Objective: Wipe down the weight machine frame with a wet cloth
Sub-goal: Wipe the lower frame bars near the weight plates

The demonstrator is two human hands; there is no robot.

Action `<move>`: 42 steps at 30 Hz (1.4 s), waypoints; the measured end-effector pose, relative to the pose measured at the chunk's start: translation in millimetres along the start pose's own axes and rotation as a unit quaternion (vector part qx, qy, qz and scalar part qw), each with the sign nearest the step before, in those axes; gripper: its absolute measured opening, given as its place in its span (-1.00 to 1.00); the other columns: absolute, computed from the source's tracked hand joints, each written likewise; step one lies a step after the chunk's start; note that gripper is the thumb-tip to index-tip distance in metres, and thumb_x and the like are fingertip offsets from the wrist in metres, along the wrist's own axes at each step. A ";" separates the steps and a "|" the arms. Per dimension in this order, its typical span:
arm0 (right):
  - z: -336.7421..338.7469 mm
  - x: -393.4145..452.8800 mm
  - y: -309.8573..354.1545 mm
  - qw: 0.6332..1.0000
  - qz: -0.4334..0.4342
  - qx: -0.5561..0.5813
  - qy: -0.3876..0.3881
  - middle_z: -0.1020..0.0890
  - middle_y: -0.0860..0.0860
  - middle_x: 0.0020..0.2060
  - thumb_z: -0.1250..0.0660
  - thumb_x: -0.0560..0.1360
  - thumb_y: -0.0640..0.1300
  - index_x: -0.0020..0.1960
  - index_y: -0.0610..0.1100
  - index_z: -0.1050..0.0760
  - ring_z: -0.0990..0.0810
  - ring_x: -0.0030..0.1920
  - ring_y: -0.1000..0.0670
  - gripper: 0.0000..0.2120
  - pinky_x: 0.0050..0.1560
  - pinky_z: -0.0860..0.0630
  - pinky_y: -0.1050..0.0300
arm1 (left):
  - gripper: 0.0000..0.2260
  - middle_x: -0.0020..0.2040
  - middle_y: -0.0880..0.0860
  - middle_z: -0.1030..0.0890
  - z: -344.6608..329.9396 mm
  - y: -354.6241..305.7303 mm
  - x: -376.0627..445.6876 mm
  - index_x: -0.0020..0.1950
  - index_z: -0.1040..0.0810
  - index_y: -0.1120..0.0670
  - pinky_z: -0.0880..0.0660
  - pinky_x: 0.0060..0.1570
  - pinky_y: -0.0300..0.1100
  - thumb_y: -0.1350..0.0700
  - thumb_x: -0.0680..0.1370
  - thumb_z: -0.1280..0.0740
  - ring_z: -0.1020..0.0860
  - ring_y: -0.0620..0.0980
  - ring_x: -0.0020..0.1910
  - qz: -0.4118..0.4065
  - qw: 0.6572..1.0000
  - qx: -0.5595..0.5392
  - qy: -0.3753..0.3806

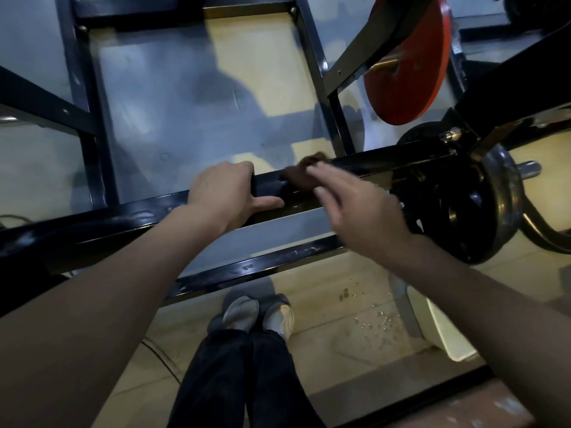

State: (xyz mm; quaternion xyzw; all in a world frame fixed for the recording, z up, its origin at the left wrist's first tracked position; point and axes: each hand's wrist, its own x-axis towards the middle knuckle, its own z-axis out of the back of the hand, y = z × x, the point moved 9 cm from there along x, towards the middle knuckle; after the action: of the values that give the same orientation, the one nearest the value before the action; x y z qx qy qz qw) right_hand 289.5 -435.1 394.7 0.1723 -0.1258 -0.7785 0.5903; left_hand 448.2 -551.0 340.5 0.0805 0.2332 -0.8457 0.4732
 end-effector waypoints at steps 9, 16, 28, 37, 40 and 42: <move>-3.1 -12.5 -26.3 0.961 -0.238 0.114 -0.088 -0.44 0.04 0.51 -0.19 0.72 0.02 0.55 0.08 -0.39 -0.55 0.32 0.01 -0.60 0.21 -0.53 0.17 | -0.43 -0.28 0.03 -0.38 0.1 -2.9 -6.0 -0.09 -0.40 0.08 -0.30 -0.21 -0.04 -0.44 0.44 -0.37 -0.42 0.17 -0.18 0.017 1.000 0.013 0.006; -18.8 0.8 36.9 0.997 -0.039 -0.063 0.037 -0.33 0.23 0.56 -0.11 0.72 0.08 0.58 0.19 -0.31 -0.57 0.32 -0.04 -0.58 0.14 -0.54 0.06 | -0.55 -0.13 0.07 -0.54 -1.8 -0.5 -3.7 -0.06 -0.42 0.02 -0.33 -0.18 -0.06 -0.33 0.47 -0.44 -0.52 0.22 -0.07 0.010 1.000 -0.018 0.010; -34.1 -1.2 60.7 0.996 -0.077 -0.023 0.036 -0.33 0.19 0.57 -0.09 0.73 0.07 0.57 0.14 -0.32 -0.59 0.26 -0.07 -0.58 0.13 -0.54 0.00 | -0.58 -0.05 0.13 -0.57 -5.7 -1.2 -0.7 0.07 -0.49 0.07 -0.36 -0.15 -0.03 -0.27 0.51 -0.43 -0.55 0.24 -0.01 0.007 1.000 0.013 0.003; 31.7 4.5 -64.0 0.956 -0.272 -0.103 -0.024 -0.64 -0.07 0.25 -0.15 0.70 0.10 0.51 0.16 -0.42 -0.64 0.15 -0.18 -0.62 0.03 -0.50 0.02 | -0.43 -0.19 0.04 -0.41 -5.7 -2.0 -1.8 -0.04 -0.39 0.05 -0.32 -0.19 -0.03 -0.46 0.43 -0.35 -0.40 0.14 -0.16 0.022 0.999 0.022 0.032; -1.5 8.7 3.3 0.981 -0.191 -0.031 0.004 -0.51 0.04 0.44 -0.13 0.72 0.04 0.54 0.07 -0.39 -0.61 0.24 -0.11 -0.60 0.17 -0.57 -0.05 | -0.45 -0.16 0.06 -0.46 -4.4 -2.8 -1.9 -0.03 -0.38 0.03 -0.30 -0.19 -0.04 -0.44 0.45 -0.36 -0.47 0.18 -0.12 0.018 0.999 0.023 0.021; -28.4 9.7 52.4 0.992 -0.098 -0.050 0.058 -0.40 0.13 0.52 -0.08 0.73 0.05 0.55 0.11 -0.34 -0.60 0.25 -0.10 -0.60 0.12 -0.52 -0.02 | -0.54 -0.08 0.10 -0.58 -3.7 -2.6 -2.2 -0.04 -0.36 0.00 -0.30 -0.18 -0.05 -0.36 0.49 -0.40 -0.55 0.24 -0.03 0.008 1.000 0.011 0.005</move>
State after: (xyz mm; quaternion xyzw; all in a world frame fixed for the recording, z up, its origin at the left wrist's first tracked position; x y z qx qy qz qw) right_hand 344.9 -458.4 388.7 0.1993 -0.0351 -0.8262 0.5257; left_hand 446.9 -546.4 338.8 0.0919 0.2253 -0.8442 0.4777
